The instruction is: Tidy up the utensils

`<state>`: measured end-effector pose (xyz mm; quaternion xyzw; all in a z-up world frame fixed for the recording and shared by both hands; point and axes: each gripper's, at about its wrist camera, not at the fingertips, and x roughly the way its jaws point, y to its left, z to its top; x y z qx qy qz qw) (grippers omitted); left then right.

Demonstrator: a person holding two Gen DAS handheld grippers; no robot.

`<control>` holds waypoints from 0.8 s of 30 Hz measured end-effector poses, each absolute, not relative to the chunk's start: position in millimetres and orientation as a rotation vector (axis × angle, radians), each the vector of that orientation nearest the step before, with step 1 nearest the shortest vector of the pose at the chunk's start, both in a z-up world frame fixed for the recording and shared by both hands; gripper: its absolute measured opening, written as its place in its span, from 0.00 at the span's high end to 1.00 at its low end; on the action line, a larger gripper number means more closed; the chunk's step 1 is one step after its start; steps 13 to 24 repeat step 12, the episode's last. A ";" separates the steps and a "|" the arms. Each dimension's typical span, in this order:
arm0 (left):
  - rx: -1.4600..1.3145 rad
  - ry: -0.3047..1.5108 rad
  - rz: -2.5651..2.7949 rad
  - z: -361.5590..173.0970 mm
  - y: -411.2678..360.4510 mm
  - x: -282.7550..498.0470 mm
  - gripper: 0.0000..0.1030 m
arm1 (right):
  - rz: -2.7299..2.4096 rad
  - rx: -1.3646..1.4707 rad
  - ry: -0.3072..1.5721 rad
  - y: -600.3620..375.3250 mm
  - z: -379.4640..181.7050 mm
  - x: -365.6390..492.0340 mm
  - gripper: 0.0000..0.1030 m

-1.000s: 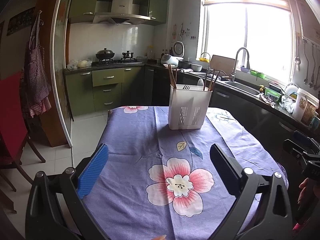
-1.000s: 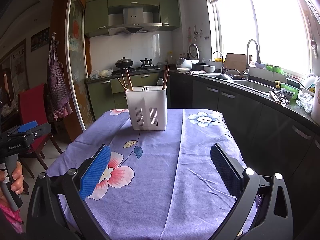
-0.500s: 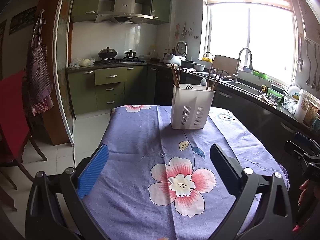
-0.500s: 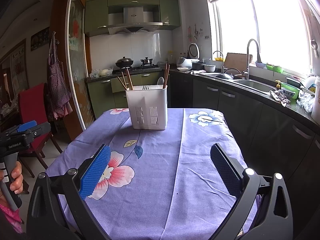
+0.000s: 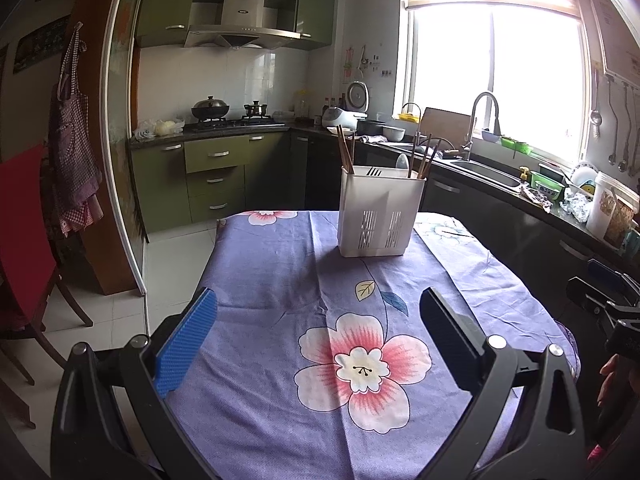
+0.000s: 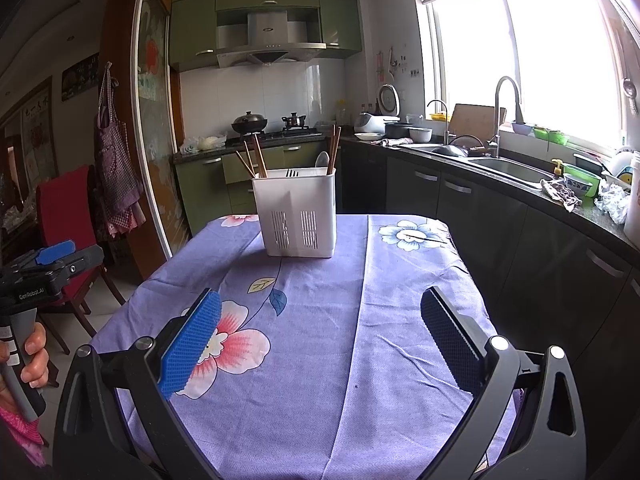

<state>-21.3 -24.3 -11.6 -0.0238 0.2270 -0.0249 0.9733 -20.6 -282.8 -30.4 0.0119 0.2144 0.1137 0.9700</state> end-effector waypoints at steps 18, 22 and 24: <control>-0.051 0.532 -0.018 -26.4 -14.9 2.1 0.06 | 0.219 0.029 0.461 -288.2 -36.7 -10.1 0.04; -0.051 0.532 -0.018 -26.4 -14.9 2.1 0.06 | 0.219 0.029 0.461 -288.2 -36.7 -10.1 0.04; -0.051 0.532 -0.018 -26.4 -14.9 2.1 0.06 | 0.219 0.029 0.461 -288.2 -36.7 -10.1 0.04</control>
